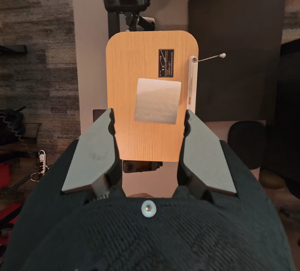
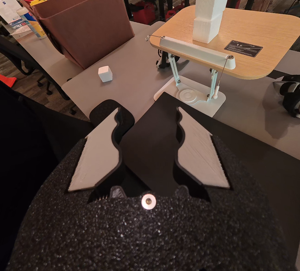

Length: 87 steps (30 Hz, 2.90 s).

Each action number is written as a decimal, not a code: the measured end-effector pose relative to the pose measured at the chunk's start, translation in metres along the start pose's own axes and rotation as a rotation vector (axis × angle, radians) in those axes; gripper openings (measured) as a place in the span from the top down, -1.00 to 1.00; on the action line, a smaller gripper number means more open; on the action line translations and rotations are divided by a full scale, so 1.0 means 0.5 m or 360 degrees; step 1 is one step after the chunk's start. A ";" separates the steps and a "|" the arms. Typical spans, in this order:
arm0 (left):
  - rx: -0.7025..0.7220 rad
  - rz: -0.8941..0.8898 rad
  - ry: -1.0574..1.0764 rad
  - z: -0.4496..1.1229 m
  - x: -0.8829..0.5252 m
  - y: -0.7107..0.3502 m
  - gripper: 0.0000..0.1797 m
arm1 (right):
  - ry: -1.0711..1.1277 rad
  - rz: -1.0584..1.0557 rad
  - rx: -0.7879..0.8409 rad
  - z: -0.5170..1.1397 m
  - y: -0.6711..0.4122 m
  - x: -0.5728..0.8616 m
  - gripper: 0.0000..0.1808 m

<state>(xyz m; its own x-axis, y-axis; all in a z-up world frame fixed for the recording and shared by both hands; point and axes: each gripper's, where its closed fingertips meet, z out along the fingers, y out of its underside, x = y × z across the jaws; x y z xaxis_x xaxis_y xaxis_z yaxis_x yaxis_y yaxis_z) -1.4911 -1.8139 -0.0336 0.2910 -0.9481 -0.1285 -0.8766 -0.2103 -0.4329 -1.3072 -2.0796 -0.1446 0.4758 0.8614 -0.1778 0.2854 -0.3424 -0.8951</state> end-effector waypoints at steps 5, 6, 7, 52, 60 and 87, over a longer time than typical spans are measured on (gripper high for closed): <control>0.0207 -0.0163 -0.0147 -0.101 0.001 0.059 0.00 | 0.0002 -0.0002 0.0015 0.003 -0.004 -0.005 0.28; 0.0217 -0.0221 -0.0179 -0.118 0.010 0.090 -0.04 | -0.0002 -0.0001 0.0020 0.005 -0.006 -0.008 0.28; 0.0219 -0.0286 -0.0209 -0.131 0.024 0.127 -0.08 | -0.0008 -0.0001 0.0022 0.009 -0.008 -0.012 0.27; 0.1530 -0.0069 0.0493 -0.073 0.705 0.178 0.37 | -0.0919 0.0082 0.0077 0.162 -0.156 -0.326 0.28; 0.1425 -0.0277 0.0436 -0.041 0.697 0.201 0.39 | -0.0948 -0.0098 0.0021 0.190 -0.156 -0.335 0.41; 0.1032 -0.0928 0.0279 0.052 0.759 0.381 0.45 | -0.0421 -0.0648 -0.0129 0.350 -0.570 0.206 0.41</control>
<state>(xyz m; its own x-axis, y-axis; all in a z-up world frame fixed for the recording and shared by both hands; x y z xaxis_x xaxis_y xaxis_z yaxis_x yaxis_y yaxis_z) -1.5378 -2.2075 -0.1883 0.5134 -0.7667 0.3855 -0.2025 -0.5448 -0.8137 -1.4851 -1.8275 0.0207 0.0876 0.9935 0.0726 0.4728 0.0227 -0.8809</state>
